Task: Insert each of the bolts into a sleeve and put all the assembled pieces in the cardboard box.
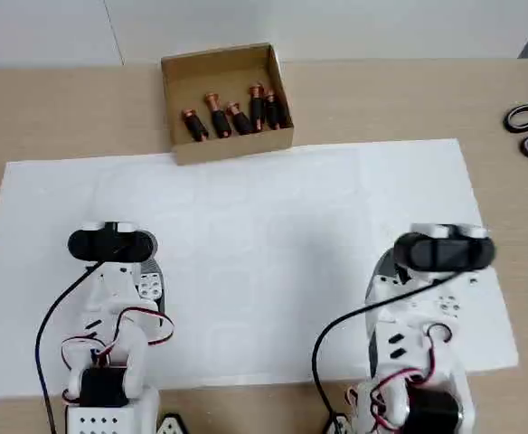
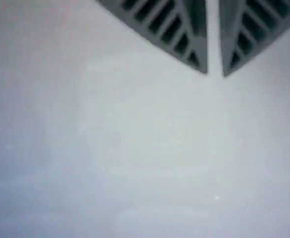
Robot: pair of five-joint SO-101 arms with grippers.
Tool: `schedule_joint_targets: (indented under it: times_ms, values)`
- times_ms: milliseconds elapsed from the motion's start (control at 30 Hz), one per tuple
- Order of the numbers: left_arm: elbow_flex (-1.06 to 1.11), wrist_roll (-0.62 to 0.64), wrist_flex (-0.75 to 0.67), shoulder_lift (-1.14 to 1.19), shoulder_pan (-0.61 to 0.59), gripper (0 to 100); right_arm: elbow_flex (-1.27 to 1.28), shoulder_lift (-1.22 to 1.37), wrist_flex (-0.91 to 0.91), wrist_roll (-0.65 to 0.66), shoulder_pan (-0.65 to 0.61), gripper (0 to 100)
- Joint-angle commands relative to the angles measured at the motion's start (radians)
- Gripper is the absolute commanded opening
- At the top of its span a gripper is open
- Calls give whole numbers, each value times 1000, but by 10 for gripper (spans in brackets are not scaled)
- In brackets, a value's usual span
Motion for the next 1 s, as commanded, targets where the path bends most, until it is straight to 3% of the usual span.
schedule_joint_targets:
  times_ms: [0,267,467,967]
  values:
    - [-5,-5,5,-14,3,6,49,-8,-24,-2,-44,4]
    - [-5,-5,5,-14,3,6,264,-8,-93,167,-93,4]
    - [-5,-5,5,-14,3,6,368,-8,-179,170,-94,4]
    - [-5,-5,5,-14,3,6,368,-8,-185,172,-96,4]
